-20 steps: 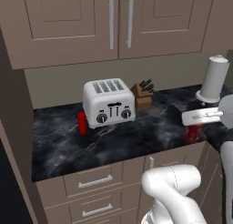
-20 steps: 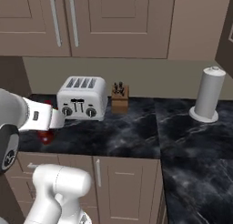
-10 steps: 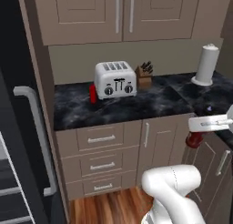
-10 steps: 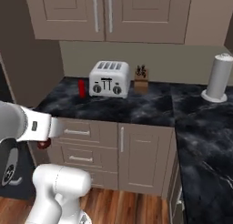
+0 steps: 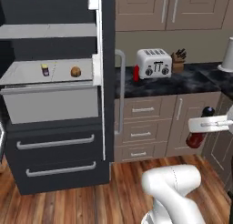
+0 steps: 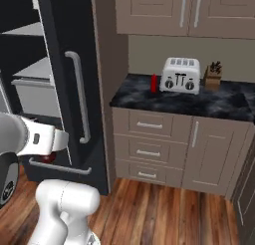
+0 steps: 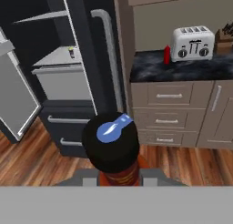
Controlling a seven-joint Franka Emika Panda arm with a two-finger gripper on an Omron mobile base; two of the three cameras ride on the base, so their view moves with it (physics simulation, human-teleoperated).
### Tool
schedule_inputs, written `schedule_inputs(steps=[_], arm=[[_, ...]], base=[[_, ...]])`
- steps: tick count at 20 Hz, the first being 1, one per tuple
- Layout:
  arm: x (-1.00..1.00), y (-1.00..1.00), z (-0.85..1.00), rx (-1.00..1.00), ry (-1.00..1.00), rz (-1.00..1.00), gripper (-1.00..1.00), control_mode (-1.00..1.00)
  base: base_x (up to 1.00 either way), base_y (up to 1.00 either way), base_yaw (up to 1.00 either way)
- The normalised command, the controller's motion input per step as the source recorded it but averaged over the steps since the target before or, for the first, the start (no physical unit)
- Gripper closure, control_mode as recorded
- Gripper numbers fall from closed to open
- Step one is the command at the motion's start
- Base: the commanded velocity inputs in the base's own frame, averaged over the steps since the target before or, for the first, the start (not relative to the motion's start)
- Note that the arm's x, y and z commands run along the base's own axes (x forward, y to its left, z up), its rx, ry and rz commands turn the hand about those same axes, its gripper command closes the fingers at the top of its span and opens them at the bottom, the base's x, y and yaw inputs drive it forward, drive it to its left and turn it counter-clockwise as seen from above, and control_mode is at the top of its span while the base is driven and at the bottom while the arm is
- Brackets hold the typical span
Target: Place the condiment bottle and ketchup from the counter to the top shelf of the fridge. If the existing items in the fridge are on the top shelf, move them to other shelves.
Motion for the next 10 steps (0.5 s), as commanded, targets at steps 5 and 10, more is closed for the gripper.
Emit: schedule_inputs(steps=[5, 10], arm=[[0.00, 0.00, 0.00, 0.00, 0.00, 0.00, 1.00, 1.00], [0.00, 0.00, 0.00, 0.00, 0.00, 0.00, 1.00, 1.00]], base=[[-0.39, 1.00, 0.10], [0.23, 1.00, 0.00]])
